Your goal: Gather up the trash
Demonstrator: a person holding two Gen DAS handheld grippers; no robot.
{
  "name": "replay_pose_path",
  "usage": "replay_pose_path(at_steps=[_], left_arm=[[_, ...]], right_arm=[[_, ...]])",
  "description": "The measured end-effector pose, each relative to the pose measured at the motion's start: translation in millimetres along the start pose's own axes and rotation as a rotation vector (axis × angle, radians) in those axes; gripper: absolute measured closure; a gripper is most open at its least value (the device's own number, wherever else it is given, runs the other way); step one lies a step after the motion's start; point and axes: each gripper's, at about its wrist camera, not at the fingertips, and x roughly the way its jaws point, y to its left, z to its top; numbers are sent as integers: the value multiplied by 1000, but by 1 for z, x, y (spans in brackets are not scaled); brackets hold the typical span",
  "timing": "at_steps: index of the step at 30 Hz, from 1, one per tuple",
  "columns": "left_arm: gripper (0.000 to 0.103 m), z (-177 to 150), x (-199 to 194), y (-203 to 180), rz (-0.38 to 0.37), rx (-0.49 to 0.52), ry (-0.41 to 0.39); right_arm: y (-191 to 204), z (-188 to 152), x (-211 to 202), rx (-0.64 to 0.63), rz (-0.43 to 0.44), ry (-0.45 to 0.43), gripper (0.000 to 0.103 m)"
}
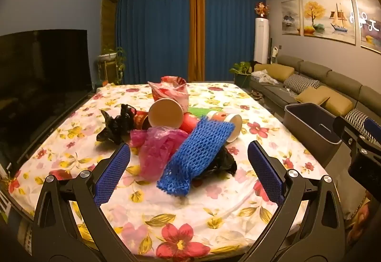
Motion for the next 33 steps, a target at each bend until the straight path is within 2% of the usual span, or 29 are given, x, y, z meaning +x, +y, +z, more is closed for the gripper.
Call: replay_pose_path(at_steps=[4,13,33], left_arm=[[5,1,2,-2,-15,0,20],[5,1,1,1,-24,-19,-5],[5,0,0,1,-28,-22,-7]], right_arm=[[0,0,0,-5,-5,-5,5],[-1,-1,0,-2,-4,-7,5],[0,1,-2,2,-4,-10,5]])
